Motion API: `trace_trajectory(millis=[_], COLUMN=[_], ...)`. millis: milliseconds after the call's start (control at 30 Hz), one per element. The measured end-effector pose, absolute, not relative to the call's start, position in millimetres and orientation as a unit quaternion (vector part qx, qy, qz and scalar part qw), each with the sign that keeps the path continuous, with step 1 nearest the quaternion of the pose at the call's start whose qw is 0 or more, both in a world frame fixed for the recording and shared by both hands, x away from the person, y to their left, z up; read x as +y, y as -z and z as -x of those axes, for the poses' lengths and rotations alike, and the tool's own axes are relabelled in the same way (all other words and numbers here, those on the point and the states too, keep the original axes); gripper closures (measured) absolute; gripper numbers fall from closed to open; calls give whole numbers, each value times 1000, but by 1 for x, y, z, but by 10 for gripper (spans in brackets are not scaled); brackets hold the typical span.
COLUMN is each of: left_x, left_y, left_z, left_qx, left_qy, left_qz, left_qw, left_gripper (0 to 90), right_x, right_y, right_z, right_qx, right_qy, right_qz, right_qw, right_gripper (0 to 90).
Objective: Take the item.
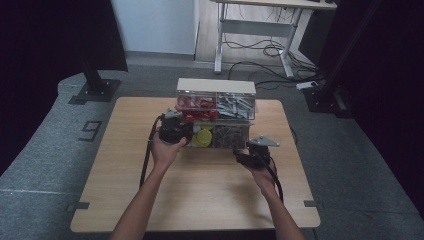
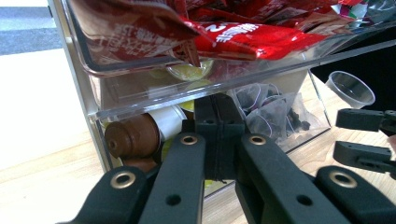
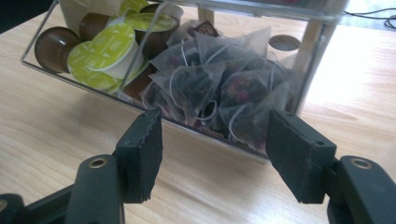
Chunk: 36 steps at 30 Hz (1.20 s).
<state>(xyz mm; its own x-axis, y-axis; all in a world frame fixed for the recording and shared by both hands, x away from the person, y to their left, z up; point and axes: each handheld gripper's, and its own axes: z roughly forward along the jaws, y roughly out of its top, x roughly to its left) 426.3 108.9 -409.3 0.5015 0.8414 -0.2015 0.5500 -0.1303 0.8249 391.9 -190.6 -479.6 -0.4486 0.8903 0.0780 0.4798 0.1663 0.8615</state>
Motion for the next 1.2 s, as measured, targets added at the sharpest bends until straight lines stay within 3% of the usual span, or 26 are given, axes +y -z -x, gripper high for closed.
trace_trajectory(millis=[767, 1200], left_x=[107, 107], left_y=[408, 408], left_z=[-425, -425], left_qx=[471, 472], left_qy=[-156, -156], left_qz=[-733, -733], left_qw=[464, 465], left_gripper=[900, 899], right_x=[-171, -164], right_y=[486, 491], right_z=[-413, -422], right_qx=[720, 718], right_qy=[-451, -454], right_qz=[-477, -477], right_qw=[224, 225], right_gripper=[369, 429])
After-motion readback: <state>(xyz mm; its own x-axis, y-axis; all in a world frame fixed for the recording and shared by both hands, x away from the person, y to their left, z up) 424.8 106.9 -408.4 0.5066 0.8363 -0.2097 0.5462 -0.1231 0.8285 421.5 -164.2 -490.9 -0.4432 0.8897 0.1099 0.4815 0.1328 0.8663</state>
